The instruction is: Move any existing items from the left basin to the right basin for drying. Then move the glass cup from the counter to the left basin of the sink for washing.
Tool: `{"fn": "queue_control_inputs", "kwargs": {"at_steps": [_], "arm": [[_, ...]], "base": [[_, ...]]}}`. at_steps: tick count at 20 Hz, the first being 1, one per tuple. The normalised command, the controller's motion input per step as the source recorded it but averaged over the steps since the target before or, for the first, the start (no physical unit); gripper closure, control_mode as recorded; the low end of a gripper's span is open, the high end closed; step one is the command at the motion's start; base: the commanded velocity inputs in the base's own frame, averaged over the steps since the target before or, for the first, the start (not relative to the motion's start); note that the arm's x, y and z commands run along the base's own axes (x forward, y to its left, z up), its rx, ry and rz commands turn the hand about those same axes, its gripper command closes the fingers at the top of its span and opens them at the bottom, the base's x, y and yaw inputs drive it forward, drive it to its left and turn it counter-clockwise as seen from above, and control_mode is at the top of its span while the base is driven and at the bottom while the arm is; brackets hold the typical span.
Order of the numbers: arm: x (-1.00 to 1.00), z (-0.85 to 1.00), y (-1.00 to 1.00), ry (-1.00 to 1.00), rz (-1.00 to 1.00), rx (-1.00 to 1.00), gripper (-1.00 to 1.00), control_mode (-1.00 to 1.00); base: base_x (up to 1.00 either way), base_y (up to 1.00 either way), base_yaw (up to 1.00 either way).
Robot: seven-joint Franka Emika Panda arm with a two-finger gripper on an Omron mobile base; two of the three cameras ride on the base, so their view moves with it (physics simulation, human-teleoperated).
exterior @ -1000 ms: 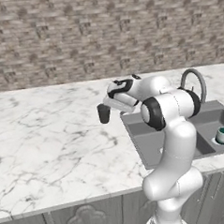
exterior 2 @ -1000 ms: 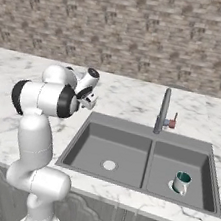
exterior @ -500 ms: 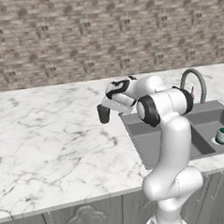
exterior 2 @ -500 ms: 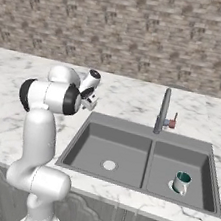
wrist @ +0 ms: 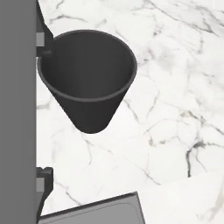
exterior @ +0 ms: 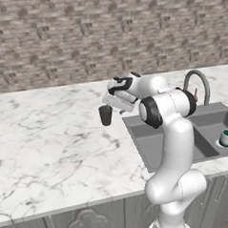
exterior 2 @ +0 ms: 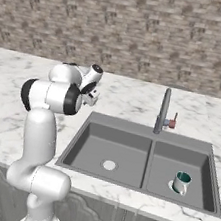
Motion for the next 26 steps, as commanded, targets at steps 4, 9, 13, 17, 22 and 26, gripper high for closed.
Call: {"fn": "queue_control_inputs", "kwargs": {"at_steps": [4, 9, 13, 17, 22, 26], "arm": [[0.19, 0.01, 0.13, 0.05, 0.00, 0.00, -1.00, -1.00], [0.24, 0.00, 0.21, 0.07, 0.00, 0.00, -1.00, -1.00], [0.19, -0.07, 0.15, 0.06, 0.00, 0.00, -1.00, -1.00], [0.04, -0.10, 0.05, 0.05, 0.00, 0.00, -1.00, -1.00], [0.04, -0.01, 0.00, 0.01, -0.01, 0.02, -1.00, -1.00], [0.09, -0.02, -0.05, -0.03, 0.01, -0.01, -1.00, -1.00]], "base": [[0.00, 0.00, 0.00], [0.00, 0.00, 0.00], [0.00, 0.00, 0.00], [0.00, 0.00, 0.00], [0.00, 0.00, 0.00], [0.00, 0.00, 0.00]]}}
